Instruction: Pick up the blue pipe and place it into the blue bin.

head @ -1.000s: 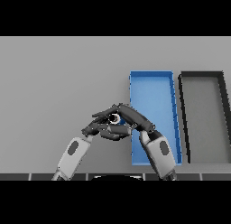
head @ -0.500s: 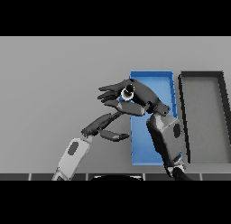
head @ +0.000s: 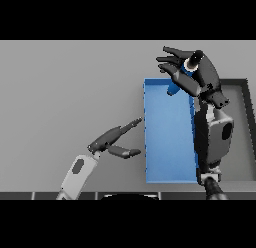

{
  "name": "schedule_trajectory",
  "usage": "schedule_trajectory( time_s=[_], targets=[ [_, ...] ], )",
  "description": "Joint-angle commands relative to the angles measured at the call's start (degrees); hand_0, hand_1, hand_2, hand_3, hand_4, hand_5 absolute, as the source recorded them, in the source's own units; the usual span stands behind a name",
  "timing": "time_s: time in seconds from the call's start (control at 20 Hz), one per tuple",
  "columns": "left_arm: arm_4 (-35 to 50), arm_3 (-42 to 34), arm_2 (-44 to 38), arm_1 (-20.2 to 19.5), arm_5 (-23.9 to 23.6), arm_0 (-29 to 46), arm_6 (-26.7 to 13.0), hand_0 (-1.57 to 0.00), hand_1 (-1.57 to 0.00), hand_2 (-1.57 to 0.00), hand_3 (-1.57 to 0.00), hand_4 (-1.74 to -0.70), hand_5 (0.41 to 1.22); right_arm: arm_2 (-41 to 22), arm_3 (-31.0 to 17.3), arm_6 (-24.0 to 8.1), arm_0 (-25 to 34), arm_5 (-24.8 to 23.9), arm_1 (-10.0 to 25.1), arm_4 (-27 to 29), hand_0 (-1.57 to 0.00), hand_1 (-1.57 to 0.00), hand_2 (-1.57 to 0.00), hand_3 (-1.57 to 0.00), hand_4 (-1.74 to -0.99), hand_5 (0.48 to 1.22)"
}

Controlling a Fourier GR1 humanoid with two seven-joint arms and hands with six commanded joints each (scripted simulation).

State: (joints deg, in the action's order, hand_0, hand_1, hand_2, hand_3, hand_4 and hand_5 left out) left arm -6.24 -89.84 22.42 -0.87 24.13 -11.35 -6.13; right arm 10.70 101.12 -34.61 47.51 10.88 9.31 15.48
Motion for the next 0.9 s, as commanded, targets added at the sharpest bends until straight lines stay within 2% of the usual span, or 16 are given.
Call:
schedule_trajectory(
  time_s=[0.0, 0.15, 0.3, 0.35, 0.5, 0.65, 0.75, 0.85],
  targets=[
    [-0.10, 0.31, -0.35, -0.04, -0.22, -0.57, -0.55, 0.00, 0.00, 0.00, 0.00, -0.95, 0.474, 0.78, -0.49, -0.33, -1.21, -0.03, 0.66, -0.70, -1.57, -1.57, -1.57, -1.57, -1.499, 1.221],
    [0.15, -0.03, -0.72, -0.27, -0.32, -0.94, -0.28, 0.00, 0.00, 0.00, 0.00, -0.94, 0.467, 1.65, -1.26, -0.33, -6.26, 0.27, 2.12, -2.66, -1.57, -1.57, -1.57, -1.57, -1.499, 1.221],
    [-0.15, 0.73, -1.04, -0.81, -0.27, -1.01, 0.85, 0.00, 0.00, 0.00, 0.00, -0.94, 0.462, -0.19, -2.21, -0.33, -12.33, -1.77, 2.92, -4.87, -1.57, -1.57, -1.57, -1.57, -1.499, 1.221],
    [-0.67, 1.31, -0.90, -0.55, -0.62, -1.20, 0.66, 0.00, 0.00, 0.00, 0.00, -0.94, 0.460, -0.95, -2.88, -0.33, -14.14, -2.94, 4.44, -5.03, -1.57, -1.57, -1.57, -1.57, -1.500, 1.221],
    [-1.50, 1.39, -0.82, -0.85, -1.16, -1.23, 2.48, 0.00, 0.00, 0.00, 0.00, -0.93, 0.462, -4.46, -3.27, -0.33, -20.71, -7.33, 6.93, -4.71, -1.57, -1.57, -1.57, -1.57, -1.500, 1.221],
    [-1.63, 1.57, -1.27, -0.95, -1.60, -1.78, 2.54, 0.00, 0.00, 0.00, 0.00, -0.93, 0.465, -9.50, -4.67, -0.33, -26.01, -14.41, 10.43, -3.31, -1.57, -1.57, -1.57, -1.57, -1.500, 1.221],
    [-1.94, 1.26, -1.01, -1.39, -1.63, -1.03, 3.52, 0.00, 0.00, 0.00, 0.00, -0.93, 0.467, -12.59, -5.56, -0.33, -28.56, -18.63, 13.97, -0.59, -1.57, -1.57, -1.57, -1.57, -1.499, 1.221],
    [-2.30, 1.63, -0.84, -1.32, -1.77, -0.93, 3.49, 0.00, 0.00, 0.00, 0.00, -0.92, 0.474, -17.42, -7.15, -0.33, -30.00, -23.85, 17.43, 4.93, -1.57, -1.57, -1.57, -1.57, -1.498, 1.221]
  ],
)
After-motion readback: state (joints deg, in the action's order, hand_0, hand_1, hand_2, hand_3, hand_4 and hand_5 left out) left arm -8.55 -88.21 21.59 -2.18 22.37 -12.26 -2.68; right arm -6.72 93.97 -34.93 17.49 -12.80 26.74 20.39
